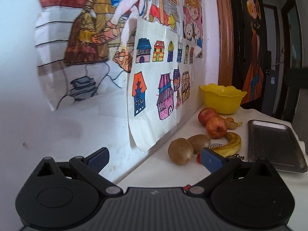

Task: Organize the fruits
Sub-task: 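Move the left tool toward a brown kiwi while the right tool approaches a red cherry tomato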

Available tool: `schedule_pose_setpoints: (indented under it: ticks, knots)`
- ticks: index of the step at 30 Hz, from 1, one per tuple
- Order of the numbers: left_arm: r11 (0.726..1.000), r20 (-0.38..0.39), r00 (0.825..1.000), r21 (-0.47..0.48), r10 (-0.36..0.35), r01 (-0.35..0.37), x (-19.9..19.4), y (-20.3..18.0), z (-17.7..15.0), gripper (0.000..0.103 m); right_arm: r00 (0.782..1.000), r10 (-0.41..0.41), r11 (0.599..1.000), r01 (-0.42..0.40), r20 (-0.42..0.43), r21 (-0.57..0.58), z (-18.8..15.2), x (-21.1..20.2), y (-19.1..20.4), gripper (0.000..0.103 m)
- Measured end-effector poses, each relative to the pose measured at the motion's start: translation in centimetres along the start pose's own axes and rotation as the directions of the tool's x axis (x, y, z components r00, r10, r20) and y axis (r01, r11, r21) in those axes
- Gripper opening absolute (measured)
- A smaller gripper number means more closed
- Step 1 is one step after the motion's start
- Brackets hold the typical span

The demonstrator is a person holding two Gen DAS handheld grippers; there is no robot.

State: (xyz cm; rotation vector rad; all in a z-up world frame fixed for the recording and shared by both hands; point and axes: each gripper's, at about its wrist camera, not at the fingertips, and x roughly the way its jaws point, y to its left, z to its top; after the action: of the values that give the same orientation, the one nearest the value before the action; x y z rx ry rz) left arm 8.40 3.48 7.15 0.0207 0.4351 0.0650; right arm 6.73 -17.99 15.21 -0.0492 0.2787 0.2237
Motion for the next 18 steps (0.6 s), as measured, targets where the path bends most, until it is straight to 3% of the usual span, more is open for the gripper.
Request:
schedule_pose_setpoints:
  ticks: [3, 8, 15, 18]
  knots:
    - [1.0, -0.013, 1.0, 0.012, 0.001, -0.001, 1.4, -0.2, 0.2, 0.103, 1.0, -0.003, 0.999, 0.003, 0.005, -0.044, 0.2, 1.6, -0.2, 0.102]
    - [1.0, -0.038, 0.999, 0.005, -0.022, 0.022, 4.1, -0.2, 0.2, 0.103, 0.997, 0.076, 0.993, -0.077, -0.011, -0.092, -1.2, 3.7, -1.5, 0.102]
    - [1.0, -0.051, 0.999, 0.009, -0.01, 0.011, 7.8, -1.0, -0.8, 0.103, 0.981, 0.136, 0.967, -0.163, -0.141, -0.196, -5.9, 7.9, -2.0, 0.102]
    - [1.0, -0.069, 0.998, 0.026, -0.013, 0.015, 9.4, -1.4, -1.0, 0.103, 0.964, 0.16, 0.956, -0.205, -0.213, -0.212, -7.6, 10.0, -1.7, 0.102]
